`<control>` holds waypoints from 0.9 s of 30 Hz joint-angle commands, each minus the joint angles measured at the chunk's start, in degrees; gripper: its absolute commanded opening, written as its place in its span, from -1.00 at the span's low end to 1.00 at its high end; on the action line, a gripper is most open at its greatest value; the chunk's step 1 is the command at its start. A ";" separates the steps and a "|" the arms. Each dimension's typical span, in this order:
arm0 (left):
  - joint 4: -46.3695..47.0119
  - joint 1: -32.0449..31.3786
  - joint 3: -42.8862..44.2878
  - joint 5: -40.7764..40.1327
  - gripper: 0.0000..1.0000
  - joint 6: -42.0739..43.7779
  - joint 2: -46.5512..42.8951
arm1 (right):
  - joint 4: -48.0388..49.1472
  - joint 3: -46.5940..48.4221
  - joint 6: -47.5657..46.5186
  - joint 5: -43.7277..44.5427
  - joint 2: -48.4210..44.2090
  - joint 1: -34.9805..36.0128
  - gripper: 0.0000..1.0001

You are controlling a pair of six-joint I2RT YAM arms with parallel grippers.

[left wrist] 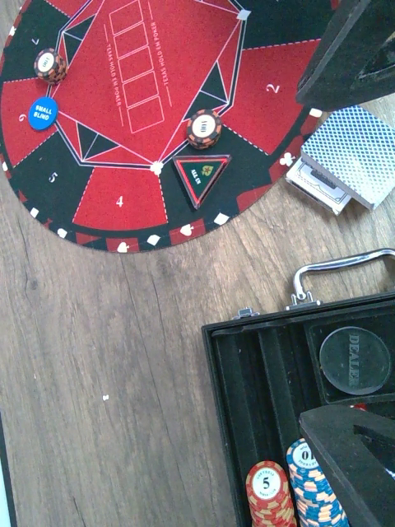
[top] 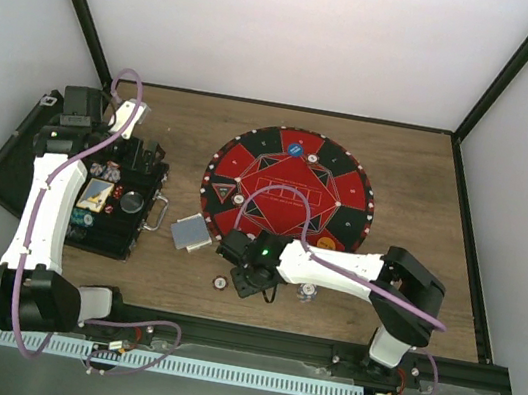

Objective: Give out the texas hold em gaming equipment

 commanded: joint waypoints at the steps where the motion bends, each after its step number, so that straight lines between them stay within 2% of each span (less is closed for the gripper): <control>1: 0.56 0.38 1.27 0.08 1.00 0.29 -0.27 | 0.05 0.80 0.46 0.45 -0.09 0.47 -0.20; 6: 0.56 0.39 1.18 0.17 1.00 0.30 -0.25 | -1.00 1.89 0.48 0.75 -0.48 0.57 -0.31; 20: 0.47 0.38 0.96 0.09 1.00 0.68 -0.51 | -7.39 12.73 -2.45 4.32 -0.06 0.37 -0.33; 27: 0.31 0.40 1.22 0.35 1.00 0.40 -0.56 | -5.04 19.89 -7.62 5.53 4.56 -7.04 -0.33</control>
